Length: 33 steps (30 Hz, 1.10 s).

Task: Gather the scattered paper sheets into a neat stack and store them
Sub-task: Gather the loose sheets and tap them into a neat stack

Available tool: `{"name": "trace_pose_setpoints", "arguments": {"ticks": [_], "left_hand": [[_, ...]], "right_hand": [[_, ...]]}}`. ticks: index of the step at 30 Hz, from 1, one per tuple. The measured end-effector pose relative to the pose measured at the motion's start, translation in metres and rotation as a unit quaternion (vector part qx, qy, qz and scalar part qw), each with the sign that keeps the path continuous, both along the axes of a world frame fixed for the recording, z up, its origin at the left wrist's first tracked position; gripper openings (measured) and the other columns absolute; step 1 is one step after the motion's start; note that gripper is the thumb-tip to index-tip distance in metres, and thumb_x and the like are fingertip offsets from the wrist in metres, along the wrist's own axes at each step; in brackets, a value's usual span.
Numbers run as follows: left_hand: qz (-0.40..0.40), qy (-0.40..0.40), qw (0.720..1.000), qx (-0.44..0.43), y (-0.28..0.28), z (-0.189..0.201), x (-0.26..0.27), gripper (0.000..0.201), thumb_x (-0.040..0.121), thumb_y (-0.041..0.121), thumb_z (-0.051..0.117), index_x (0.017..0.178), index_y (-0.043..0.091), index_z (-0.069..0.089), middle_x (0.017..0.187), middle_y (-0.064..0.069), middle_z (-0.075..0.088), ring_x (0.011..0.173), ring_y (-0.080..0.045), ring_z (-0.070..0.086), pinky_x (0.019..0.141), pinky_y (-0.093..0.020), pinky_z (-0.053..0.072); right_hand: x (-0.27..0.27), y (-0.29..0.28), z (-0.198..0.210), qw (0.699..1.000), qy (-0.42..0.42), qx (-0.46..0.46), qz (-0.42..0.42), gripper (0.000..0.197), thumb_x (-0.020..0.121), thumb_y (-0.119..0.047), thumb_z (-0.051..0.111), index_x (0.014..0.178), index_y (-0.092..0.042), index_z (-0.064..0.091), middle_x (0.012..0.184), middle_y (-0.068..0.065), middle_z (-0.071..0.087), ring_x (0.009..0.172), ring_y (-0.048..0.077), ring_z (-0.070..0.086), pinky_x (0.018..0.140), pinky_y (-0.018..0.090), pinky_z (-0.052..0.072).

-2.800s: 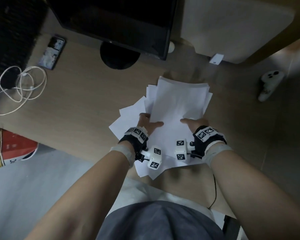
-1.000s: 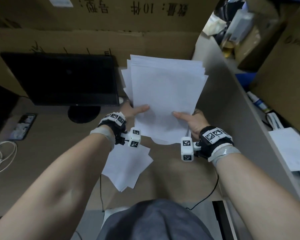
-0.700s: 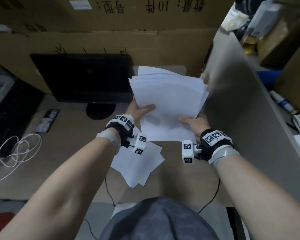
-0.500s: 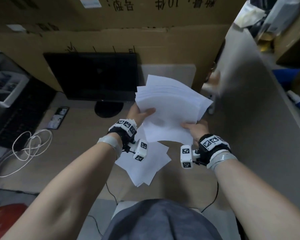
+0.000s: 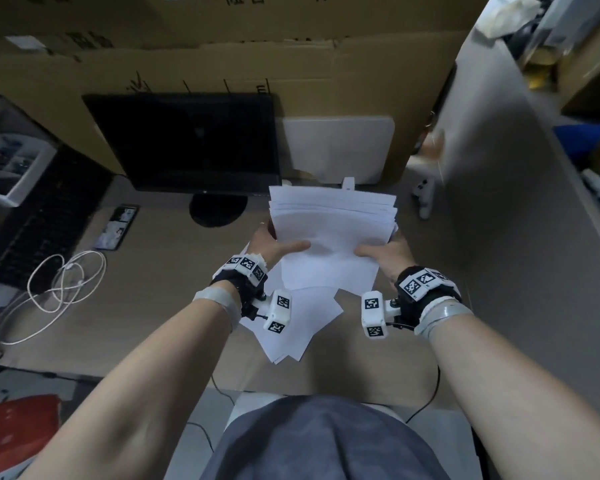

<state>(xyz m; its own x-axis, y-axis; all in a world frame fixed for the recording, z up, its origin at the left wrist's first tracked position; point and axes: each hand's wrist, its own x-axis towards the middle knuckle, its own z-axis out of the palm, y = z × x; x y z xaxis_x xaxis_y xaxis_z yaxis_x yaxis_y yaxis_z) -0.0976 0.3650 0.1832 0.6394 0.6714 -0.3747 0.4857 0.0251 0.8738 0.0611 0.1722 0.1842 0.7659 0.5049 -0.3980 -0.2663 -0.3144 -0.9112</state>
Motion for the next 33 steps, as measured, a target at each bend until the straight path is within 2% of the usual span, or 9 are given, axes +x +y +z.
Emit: {"name": "trace_pose_setpoints", "arguments": {"ticks": [3, 8, 11, 15, 19, 22, 27, 30, 33], "left_hand": [[-0.021, -0.004, 0.999, -0.034, -0.005, 0.001, -0.001, 0.072, 0.057, 0.027, 0.093, 0.120, 0.020, 0.059, 0.110, 0.004, 0.071, 0.102, -0.013, 0.067, 0.087, -0.030, 0.053], [-0.008, -0.019, 0.999, -0.048, -0.005, 0.001, 0.008, 0.055, 0.066, 0.005, 0.085, 0.116, 0.012, 0.063, 0.108, -0.002, 0.071, 0.096, -0.013, 0.067, 0.068, -0.016, 0.052], [0.013, 0.013, 0.998, -0.057, 0.004, -0.006, 0.011, 0.049, 0.065, 0.004, 0.083, 0.112, 0.009, 0.066, 0.106, -0.007, 0.071, 0.096, -0.022, 0.067, 0.072, -0.026, 0.055], [-0.038, 0.077, 0.996, -0.036, 0.014, -0.009, 0.016, 0.057, 0.055, 0.010, 0.076, 0.109, 0.005, 0.062, 0.102, -0.009, 0.070, 0.093, -0.029, 0.066, 0.082, -0.042, 0.057], [-0.032, 0.068, 0.997, -0.021, 0.010, -0.008, 0.032, 0.029, 0.073, 0.002, 0.073, 0.099, 0.003, 0.060, 0.084, -0.003, 0.062, 0.081, -0.024, 0.060, 0.058, -0.015, 0.047], [-0.007, 0.009, 1.000, -0.013, 0.006, -0.001, 0.035, 0.036, 0.086, 0.001, 0.069, 0.119, -0.003, 0.057, 0.104, -0.006, 0.064, 0.094, -0.021, 0.061, 0.057, -0.005, 0.046], [0.075, -0.019, 0.997, 0.005, 0.006, 0.018, 0.043, 0.034, 0.084, 0.015, 0.071, 0.115, 0.004, 0.063, 0.109, -0.014, 0.069, 0.095, -0.027, 0.065, 0.084, -0.036, 0.053], [0.114, -0.050, 0.992, -0.009, 0.004, 0.027, 0.042, 0.023, 0.080, 0.008, 0.074, 0.094, 0.023, 0.063, 0.103, -0.008, 0.069, 0.097, -0.027, 0.065, 0.087, -0.038, 0.052], [0.130, -0.006, 0.991, -0.020, -0.001, 0.026, 0.033, 0.026, 0.073, 0.005, 0.078, 0.095, 0.012, 0.066, 0.101, -0.011, 0.069, 0.092, -0.026, 0.065, 0.082, -0.034, 0.051]], "right_hand": [[0.001, -0.003, -0.002, 0.999, 0.003, -0.035, 0.016, 0.052, 0.064, -0.003, 0.083, 0.110, -0.011, 0.060, 0.103, 0.008, 0.069, 0.092, 0.023, 0.068, 0.079, 0.035, 0.054], [0.005, 0.002, -0.004, 0.995, 0.008, -0.094, 0.016, 0.021, 0.073, -0.002, 0.077, 0.091, 0.000, 0.068, 0.091, 0.010, 0.070, 0.083, 0.025, 0.066, 0.063, 0.024, 0.047], [0.006, 0.013, -0.005, 0.994, 0.006, -0.109, 0.018, 0.013, 0.074, 0.003, 0.070, 0.078, -0.003, 0.059, 0.077, 0.005, 0.061, 0.071, 0.021, 0.059, 0.059, 0.022, 0.045], [0.016, 0.029, -0.018, 0.996, -0.003, -0.089, -0.018, 0.048, 0.061, 0.001, 0.066, 0.107, -0.007, 0.057, 0.089, 0.006, 0.066, 0.082, 0.023, 0.063, 0.068, 0.028, 0.052], [0.021, 0.037, -0.016, 0.994, 0.009, -0.105, -0.032, 0.023, 0.069, -0.001, 0.075, 0.090, -0.006, 0.066, 0.089, 0.009, 0.070, 0.083, 0.025, 0.067, 0.075, 0.034, 0.056], [0.018, 0.040, -0.015, 0.996, 0.024, -0.070, -0.056, 0.028, 0.069, -0.016, 0.083, 0.092, -0.008, 0.071, 0.091, 0.007, 0.073, 0.085, 0.025, 0.071, 0.084, 0.044, 0.058], [0.018, 0.044, 0.006, 0.996, 0.026, 0.010, -0.090, 0.037, 0.065, -0.011, 0.084, 0.100, -0.015, 0.070, 0.087, -0.004, 0.075, 0.081, 0.015, 0.072, 0.076, 0.034, 0.058], [0.018, 0.048, 0.022, 0.995, 0.024, 0.035, -0.094, 0.029, 0.066, -0.001, 0.077, 0.090, -0.017, 0.069, 0.082, -0.005, 0.074, 0.082, 0.015, 0.071, 0.078, 0.033, 0.058], [0.013, 0.040, 0.015, 0.997, 0.030, 0.022, -0.072, 0.034, 0.063, -0.002, 0.079, 0.093, -0.015, 0.069, 0.087, 0.000, 0.074, 0.085, 0.020, 0.071, 0.085, 0.043, 0.058]]}}
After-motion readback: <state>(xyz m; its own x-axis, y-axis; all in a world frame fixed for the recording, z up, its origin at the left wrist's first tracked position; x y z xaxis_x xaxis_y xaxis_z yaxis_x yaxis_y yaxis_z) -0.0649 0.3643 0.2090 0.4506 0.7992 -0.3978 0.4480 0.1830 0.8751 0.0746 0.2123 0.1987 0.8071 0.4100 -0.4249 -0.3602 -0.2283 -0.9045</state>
